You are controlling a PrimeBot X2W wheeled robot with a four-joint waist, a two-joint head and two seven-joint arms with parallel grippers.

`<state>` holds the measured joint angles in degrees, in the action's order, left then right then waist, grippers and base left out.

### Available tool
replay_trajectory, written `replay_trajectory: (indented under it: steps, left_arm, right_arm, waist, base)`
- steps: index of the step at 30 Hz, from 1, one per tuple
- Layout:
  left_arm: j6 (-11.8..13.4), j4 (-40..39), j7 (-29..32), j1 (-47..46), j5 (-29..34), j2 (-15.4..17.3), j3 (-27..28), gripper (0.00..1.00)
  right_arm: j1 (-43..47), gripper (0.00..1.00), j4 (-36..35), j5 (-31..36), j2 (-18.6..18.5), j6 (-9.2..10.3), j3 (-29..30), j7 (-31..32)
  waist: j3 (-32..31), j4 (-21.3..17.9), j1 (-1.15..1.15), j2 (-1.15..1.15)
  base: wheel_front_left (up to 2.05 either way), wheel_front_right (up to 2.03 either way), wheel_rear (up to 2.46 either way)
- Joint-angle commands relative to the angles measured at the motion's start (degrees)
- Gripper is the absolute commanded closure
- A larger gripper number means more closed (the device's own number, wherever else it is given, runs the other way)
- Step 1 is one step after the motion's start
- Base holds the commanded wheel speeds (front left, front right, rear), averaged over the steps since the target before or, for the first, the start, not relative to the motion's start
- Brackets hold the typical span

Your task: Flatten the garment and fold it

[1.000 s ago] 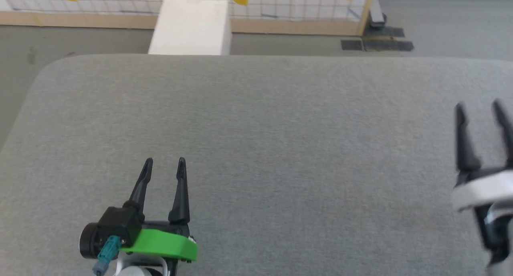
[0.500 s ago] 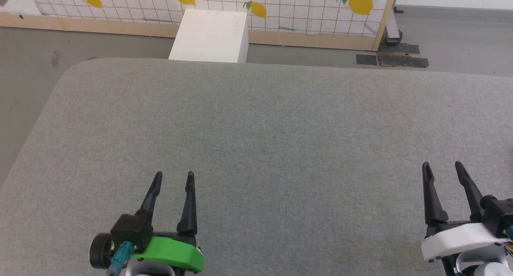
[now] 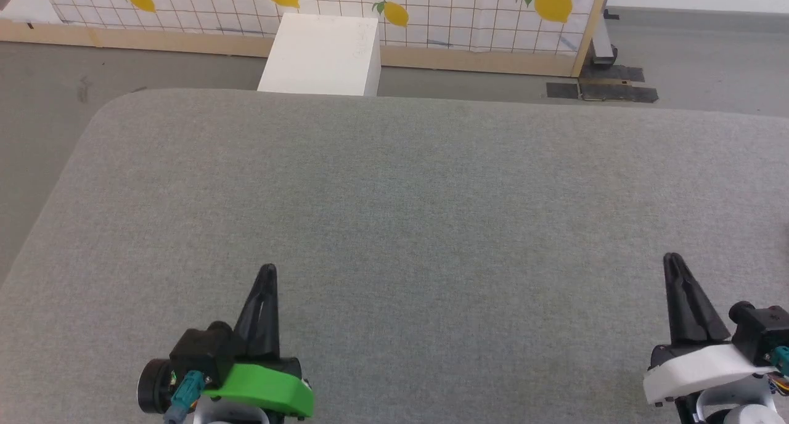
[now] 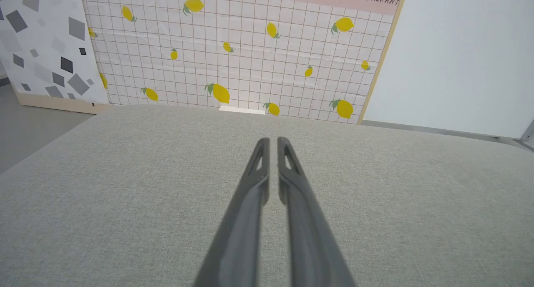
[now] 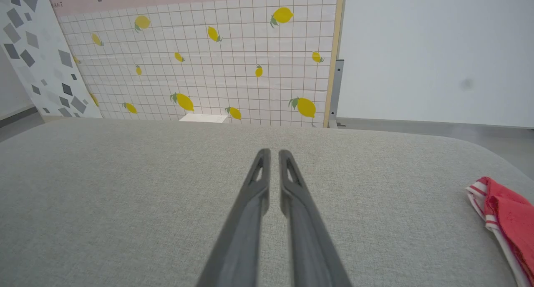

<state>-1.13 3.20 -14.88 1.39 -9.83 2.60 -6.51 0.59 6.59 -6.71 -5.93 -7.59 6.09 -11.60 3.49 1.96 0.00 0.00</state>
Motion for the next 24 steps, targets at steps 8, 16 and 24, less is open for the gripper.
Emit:
replay_trajectory:
  steps: [8, 16, 24]
  left_arm:
    - [0.1, -0.2, 1.0, -0.1, 0.7, 0.0, 0.4, 1.00]
    - [0.2, -0.4, 2.0, -0.2, 1.3, 0.0, 0.8, 1.00]
    - [0.2, -0.6, 2.9, -0.3, 1.9, 0.1, 1.3, 1.00]
  right_arm:
    - [0.0, 1.00, -0.5, 0.5, 0.2, 0.01, -0.4, 0.8]
    - [-0.1, 1.00, -0.9, 0.9, 0.4, 0.01, -0.8, 1.5]
    - [-0.1, 1.00, -1.3, 1.3, 0.6, 0.02, -1.2, 2.3]
  waist:
    - [-0.2, -0.1, 0.00, 0.00]
    - [-0.5, -0.3, 0.00, 0.00]
    - [-0.7, -0.4, 0.00, 0.00]
  base:
    - [0.00, 0.00, 0.00]
    - [0.00, 0.00, 0.00]
    - [0.00, 0.00, 0.00]
